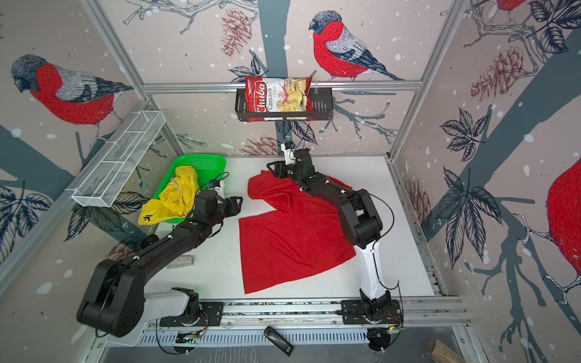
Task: Fold and stack the shorts
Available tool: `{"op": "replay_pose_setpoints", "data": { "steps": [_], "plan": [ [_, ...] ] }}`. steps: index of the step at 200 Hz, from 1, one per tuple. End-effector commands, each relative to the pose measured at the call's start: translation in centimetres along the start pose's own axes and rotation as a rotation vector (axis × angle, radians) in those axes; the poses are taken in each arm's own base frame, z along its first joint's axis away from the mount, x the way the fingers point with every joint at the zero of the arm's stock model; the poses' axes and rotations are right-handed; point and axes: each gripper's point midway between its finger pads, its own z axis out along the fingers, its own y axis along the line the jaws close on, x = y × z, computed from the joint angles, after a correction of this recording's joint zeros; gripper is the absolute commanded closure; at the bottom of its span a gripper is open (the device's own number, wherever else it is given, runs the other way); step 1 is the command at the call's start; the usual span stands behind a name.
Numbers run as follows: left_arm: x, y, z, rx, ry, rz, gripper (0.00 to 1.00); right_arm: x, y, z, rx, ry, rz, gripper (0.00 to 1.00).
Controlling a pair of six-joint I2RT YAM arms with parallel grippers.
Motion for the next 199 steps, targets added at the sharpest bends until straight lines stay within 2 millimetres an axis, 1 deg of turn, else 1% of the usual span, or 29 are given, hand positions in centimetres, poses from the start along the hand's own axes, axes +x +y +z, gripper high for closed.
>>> {"op": "replay_pose_setpoints", "data": {
  "steps": [1, 16, 31, 45, 65, 83, 92, 93, 95, 100, 110, 118, 132, 146, 163, 176, 191, 196, 199],
  "plan": [
    [-1.1, -1.5, 1.6, 0.075, -0.017, -0.029, 0.46, 2.4, -3.9, -1.9, 0.127, 0.090, 0.023, 0.36],
    [-1.0, -1.6, 3.4, 0.085, 0.006, -0.054, 0.43, 4.5, -7.0, -3.3, 0.208, 0.158, 0.069, 0.37],
    [-1.1, -1.6, 5.1, 0.080, 0.040, -0.081, 0.40, 6.1, -10.3, -5.0, 0.288, 0.193, 0.134, 0.36],
    [-1.3, -1.6, 6.8, 0.087, 0.064, -0.091, 0.37, 7.1, -13.3, -6.8, 0.348, 0.193, 0.203, 0.36],
    [-1.2, -0.6, 9.2, 0.102, 0.099, -0.157, 0.35, 8.2, -16.8, -8.9, 0.411, 0.193, 0.281, 0.36],
    [-1.7, -0.1, 10.7, 0.155, 0.106, -0.223, 0.35, 9.6, -20.1, -10.6, 0.492, 0.213, 0.357, 0.36],
    [-1.2, 0.2, 11.4, 0.167, 0.118, -0.237, 0.34, 10.2, -21.6, -11.4, 0.535, 0.212, 0.390, 0.35],
    [-1.7, 0.0, 11.5, 0.175, 0.108, -0.234, 0.34, 10.3, -21.7, -11.5, 0.538, 0.212, 0.392, 0.36],
    [-2.2, -0.3, 11.6, 0.184, 0.102, -0.232, 0.34, 10.3, -22.0, -11.7, 0.544, 0.210, 0.397, 0.35],
    [-2.4, -0.4, 12.0, 0.193, 0.103, -0.231, 0.34, 10.6, -22.5, -12.0, 0.556, 0.207, 0.411, 0.35],
    [-2.5, -0.6, 12.7, 0.209, 0.108, -0.226, 0.34, 10.9, -23.2, -12.6, 0.571, 0.199, 0.430, 0.35],
    [-2.6, -0.6, 13.3, 0.211, 0.109, -0.225, 0.34, 10.9, -23.5, -12.9, 0.573, 0.190, 0.437, 0.35],
    [-2.7, -0.8, 14.2, 0.231, 0.116, -0.225, 0.33, 10.9, -23.4, -12.9, 0.565, 0.188, 0.435, 0.34],
    [-2.2, -0.7, 15.2, 0.239, 0.133, -0.235, 0.34, 10.7, -23.2, -12.7, 0.556, 0.186, 0.432, 0.34],
    [-1.7, -0.1, 16.4, 0.224, 0.144, -0.242, 0.39, 10.6, -23.2, -12.7, 0.552, 0.187, 0.432, 0.34],
    [-1.4, -0.2, 17.1, 0.235, 0.164, -0.245, 0.45, 10.5, -23.2, -12.9, 0.555, 0.182, 0.431, 0.34],
    [-1.4, -0.6, 17.6, 0.255, 0.174, -0.248, 0.48, 10.5, -23.1, -13.0, 0.554, 0.182, 0.429, 0.34],
    [-1.5, -0.8, 17.6, 0.267, 0.174, -0.245, 0.51, 10.3, -23.1, -13.0, 0.554, 0.180, 0.429, 0.34],
    [-1.7, -0.9, 17.6, 0.271, 0.170, -0.244, 0.56, 10.4, -23.1, -13.1, 0.555, 0.181, 0.428, 0.34]
  ]
}}
